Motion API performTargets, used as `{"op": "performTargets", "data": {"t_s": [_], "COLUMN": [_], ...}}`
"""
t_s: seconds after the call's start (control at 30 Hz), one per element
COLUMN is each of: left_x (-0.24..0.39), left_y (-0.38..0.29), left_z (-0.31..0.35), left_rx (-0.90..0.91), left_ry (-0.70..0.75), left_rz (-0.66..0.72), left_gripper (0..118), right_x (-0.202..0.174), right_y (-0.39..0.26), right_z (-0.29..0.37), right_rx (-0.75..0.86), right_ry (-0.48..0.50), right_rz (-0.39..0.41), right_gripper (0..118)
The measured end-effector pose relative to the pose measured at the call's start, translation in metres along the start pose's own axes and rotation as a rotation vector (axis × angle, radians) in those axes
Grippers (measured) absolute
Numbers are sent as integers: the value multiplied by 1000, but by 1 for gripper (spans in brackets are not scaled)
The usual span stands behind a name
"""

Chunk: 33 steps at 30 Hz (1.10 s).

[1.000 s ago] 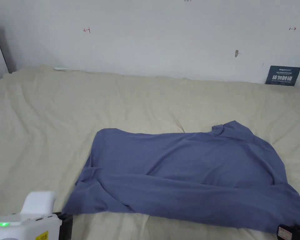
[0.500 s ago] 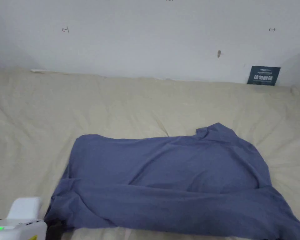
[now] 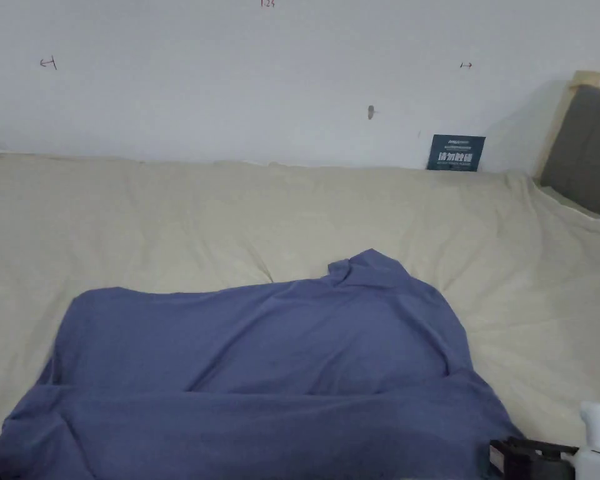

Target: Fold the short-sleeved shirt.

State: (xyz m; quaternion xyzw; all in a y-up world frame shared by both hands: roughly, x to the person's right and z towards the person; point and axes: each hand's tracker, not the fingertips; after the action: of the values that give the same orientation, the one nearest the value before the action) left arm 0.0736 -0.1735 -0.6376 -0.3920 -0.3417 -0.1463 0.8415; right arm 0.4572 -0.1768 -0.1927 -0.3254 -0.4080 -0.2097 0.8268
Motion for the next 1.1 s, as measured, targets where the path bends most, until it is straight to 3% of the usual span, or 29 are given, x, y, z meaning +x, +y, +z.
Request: {"op": "performTargets", "data": {"t_s": [0.1, 0.23, 0.27, 0.3, 0.33, 0.4, 0.43, 0.47, 0.6, 0.8, 0.93, 1.1], "left_x": [-2, 3, 5, 6, 6, 6, 5, 6, 4, 2, -5, -17], "left_y": [-1, 2, 1, 2, 2, 3, 4, 5, 7, -1, -21, -66], "left_z": [1, 1, 3, 4, 4, 6, 8, 12, 22, 43, 60, 68], "left_rx": [5, -8, -5, -4, -5, 1, 5, 10, 23, 22, -10, -83], "left_ry": [-4, 12, 18, 26, 28, 30, 22, 15, 3, -10, 22, 11], "left_rz": [13, 3, -8, -25, -46, -57, -49, -34, -26, -51, -80, -18], "left_gripper": [6, 6, 6, 6, 6, 6, 6, 6, 6, 5, 5, 5], "right_x": [8, 6, 4, 2, -4, -17, -17, -19, -22, -6, 7, 17], "right_y": [2, 0, -3, -5, -8, -8, -8, -6, -2, -1, -7, -42], "right_z": [-8, -37, -40, -42, -43, -40, -38, -38, -31, 4, 36, 60], "right_rx": [44, -92, -96, -92, -86, -64, -70, -81, -75, -52, -53, -130], "right_ry": [104, 50, 87, 108, 105, 66, 93, 131, 100, 131, 141, 170], "right_rz": [-20, 11, -5, -9, -7, 65, 51, 11, 54, -9, -4, -53], "right_gripper": [107, 105, 92, 56, 33, 23, 11, 11, 10, 10, 10, 10]}}
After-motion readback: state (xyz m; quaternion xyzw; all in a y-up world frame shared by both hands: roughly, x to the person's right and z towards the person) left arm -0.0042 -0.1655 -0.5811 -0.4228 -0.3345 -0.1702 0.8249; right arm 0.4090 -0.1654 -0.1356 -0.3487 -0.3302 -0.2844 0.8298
